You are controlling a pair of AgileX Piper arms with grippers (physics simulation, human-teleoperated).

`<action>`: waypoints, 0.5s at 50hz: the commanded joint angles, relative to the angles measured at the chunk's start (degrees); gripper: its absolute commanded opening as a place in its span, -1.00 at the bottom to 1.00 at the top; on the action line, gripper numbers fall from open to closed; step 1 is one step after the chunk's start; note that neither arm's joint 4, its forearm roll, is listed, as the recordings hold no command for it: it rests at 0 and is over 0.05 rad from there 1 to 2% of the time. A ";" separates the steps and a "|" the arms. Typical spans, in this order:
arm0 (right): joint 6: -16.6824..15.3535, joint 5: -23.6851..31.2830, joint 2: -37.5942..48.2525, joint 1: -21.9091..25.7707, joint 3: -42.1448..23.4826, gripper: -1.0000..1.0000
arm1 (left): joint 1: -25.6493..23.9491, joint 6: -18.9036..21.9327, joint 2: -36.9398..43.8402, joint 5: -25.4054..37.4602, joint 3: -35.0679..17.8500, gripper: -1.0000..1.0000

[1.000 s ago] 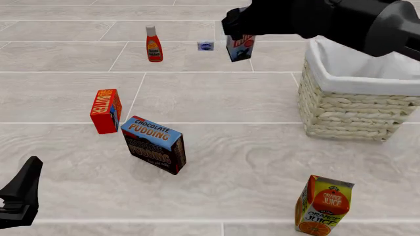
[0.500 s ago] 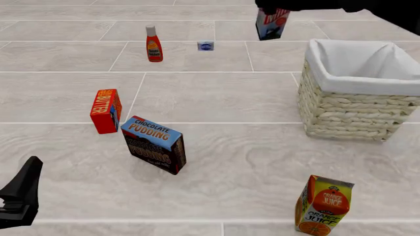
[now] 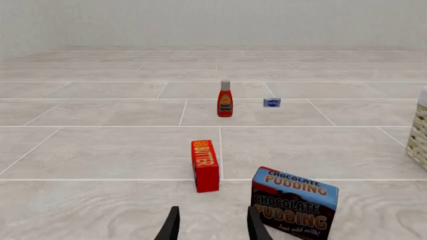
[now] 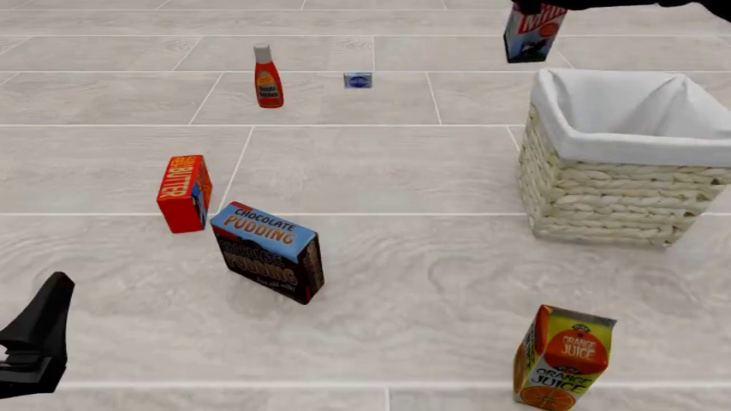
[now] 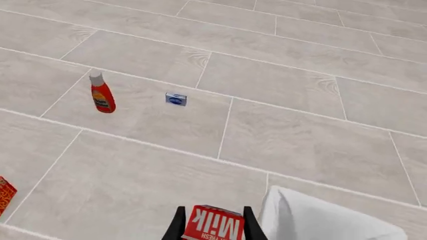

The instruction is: Pick the milk and place it in the basket.

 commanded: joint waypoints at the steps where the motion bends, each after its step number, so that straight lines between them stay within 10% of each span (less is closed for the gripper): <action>1: 1.01 -0.11 -0.60 -4.49 -0.56 -1.00 | 0.00 0.00 0.00 0.00 0.00 1.00; 25: 1.94 -3.02 -0.55 -12.24 3.85 -1.00 | -0.01 0.00 0.00 0.00 0.00 1.00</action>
